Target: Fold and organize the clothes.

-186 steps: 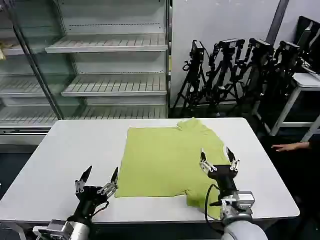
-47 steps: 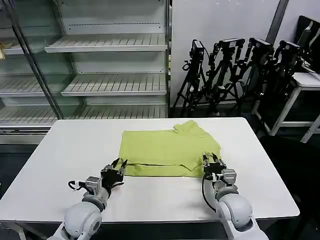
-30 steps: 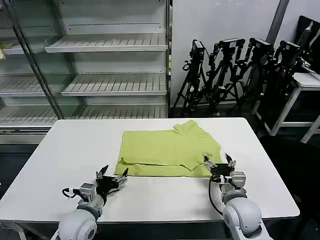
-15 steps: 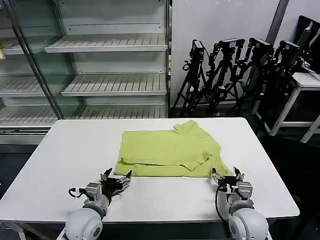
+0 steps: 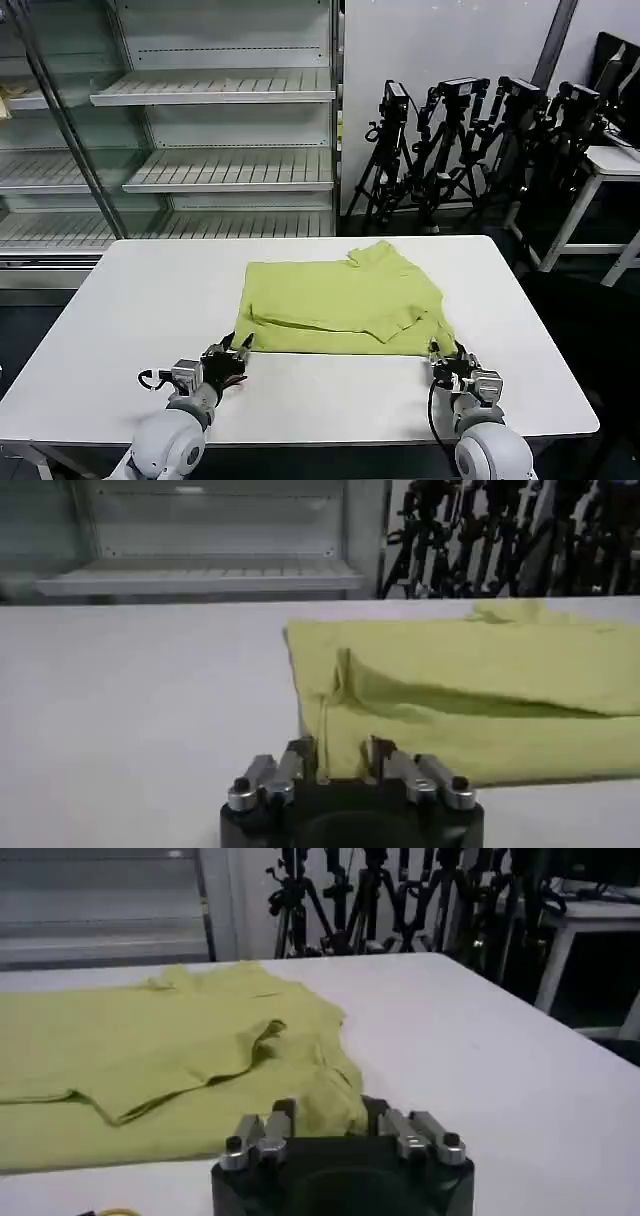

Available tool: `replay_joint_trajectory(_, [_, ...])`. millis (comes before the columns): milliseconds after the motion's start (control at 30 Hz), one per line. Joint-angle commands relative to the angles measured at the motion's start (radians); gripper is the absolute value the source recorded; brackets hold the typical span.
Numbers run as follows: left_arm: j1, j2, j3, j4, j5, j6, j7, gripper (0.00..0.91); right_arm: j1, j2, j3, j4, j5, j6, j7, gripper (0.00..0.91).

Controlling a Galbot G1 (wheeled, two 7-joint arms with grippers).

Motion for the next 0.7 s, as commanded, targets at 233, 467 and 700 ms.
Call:
replay_joint_trajectory(233, [0.125,0.005,-0.032,-0.132,-0.002,0.003,-0.003,0.030,-0.132,-0.006,0.027,0.133,0.003,0.000,-0.003,0.000])
replay_joint_trajectory(467, [0.309,-0.009,-0.080,-0.275,0.029,-0.001,-0.019,0.030,-0.251,-0.040,0.061,0.261,0.003,-0.006,-0.003,0.000])
replay_joint_trajectory(700, [0.499,-0.041,-0.116,-0.408,0.162,0.000,0.002,0.030,-0.387,-0.047,0.078,0.360,-0.019,-0.005,0.002,0.000])
